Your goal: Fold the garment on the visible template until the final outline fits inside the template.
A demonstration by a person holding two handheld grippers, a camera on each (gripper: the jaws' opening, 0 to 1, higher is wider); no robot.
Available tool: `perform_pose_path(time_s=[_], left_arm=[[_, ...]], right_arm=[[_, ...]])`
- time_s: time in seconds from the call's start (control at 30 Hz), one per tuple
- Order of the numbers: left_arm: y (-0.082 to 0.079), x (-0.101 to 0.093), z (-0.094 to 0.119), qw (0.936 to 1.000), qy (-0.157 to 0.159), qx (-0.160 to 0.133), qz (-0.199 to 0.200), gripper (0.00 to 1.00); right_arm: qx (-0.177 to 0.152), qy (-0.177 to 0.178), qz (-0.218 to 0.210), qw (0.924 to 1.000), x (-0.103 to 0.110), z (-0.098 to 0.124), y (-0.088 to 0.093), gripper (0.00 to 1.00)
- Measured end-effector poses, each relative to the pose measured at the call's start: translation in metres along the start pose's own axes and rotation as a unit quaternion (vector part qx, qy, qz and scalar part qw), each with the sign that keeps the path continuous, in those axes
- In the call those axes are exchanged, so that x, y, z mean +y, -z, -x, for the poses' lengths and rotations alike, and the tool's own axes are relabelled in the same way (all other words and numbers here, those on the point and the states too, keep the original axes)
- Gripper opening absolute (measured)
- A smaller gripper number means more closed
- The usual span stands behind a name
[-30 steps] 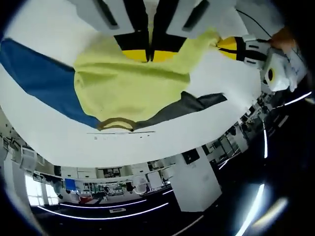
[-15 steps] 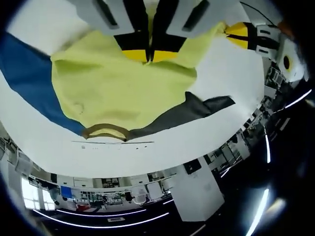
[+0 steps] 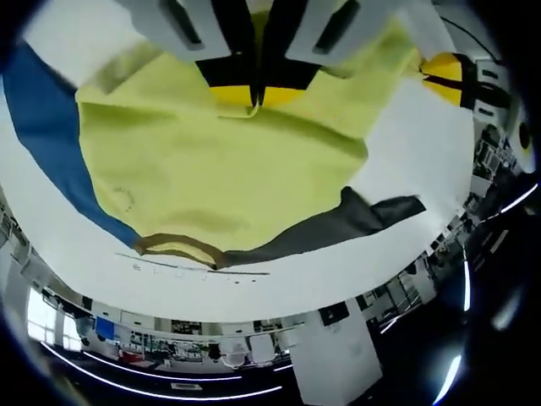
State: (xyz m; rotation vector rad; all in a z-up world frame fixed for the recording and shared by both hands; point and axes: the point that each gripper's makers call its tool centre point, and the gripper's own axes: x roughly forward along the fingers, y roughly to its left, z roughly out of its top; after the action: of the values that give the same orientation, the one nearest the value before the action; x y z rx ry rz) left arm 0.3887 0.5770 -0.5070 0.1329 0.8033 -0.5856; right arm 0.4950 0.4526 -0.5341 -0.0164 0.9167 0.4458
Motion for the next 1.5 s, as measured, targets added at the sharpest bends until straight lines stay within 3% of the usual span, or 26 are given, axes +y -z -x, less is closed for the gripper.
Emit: perform_pose_path(time_s=[0.23, 0.4, 0.57, 0.77, 1.07, 1.5], left_arm=[[0.002, -0.001, 0.001, 1.0, -0.001, 0.0, 0.006, 0.0], [0.002, -0.001, 0.002, 1.0, -0.002, -0.001, 0.007, 0.0], [0.002, -0.002, 0.002, 1.0, -0.005, -0.001, 0.005, 0.0], [0.002, -0.004, 0.002, 1.0, -0.006, -0.003, 0.003, 0.0], [0.001, -0.006, 0.003, 0.9999, -0.008, -0.003, 0.007, 0.0], [0.003, -0.006, 0.004, 0.9999, -0.009, 0.0, 0.006, 0.0]], right_arm=[[-0.011, -0.001, 0.007, 0.9999, 0.0, 0.005, -0.003, 0.0], [-0.044, 0.018, -0.011, 0.9988, -0.004, 0.028, -0.013, 0.22], [-0.058, 0.028, -0.024, 0.9976, -0.007, 0.049, -0.01, 0.3], [-0.048, 0.026, -0.048, 0.9973, -0.004, 0.061, 0.015, 0.3], [-0.026, 0.007, -0.089, 0.9957, 0.007, 0.056, 0.051, 0.28], [-0.027, -0.01, -0.123, 0.9919, 0.015, 0.05, 0.064, 0.18]])
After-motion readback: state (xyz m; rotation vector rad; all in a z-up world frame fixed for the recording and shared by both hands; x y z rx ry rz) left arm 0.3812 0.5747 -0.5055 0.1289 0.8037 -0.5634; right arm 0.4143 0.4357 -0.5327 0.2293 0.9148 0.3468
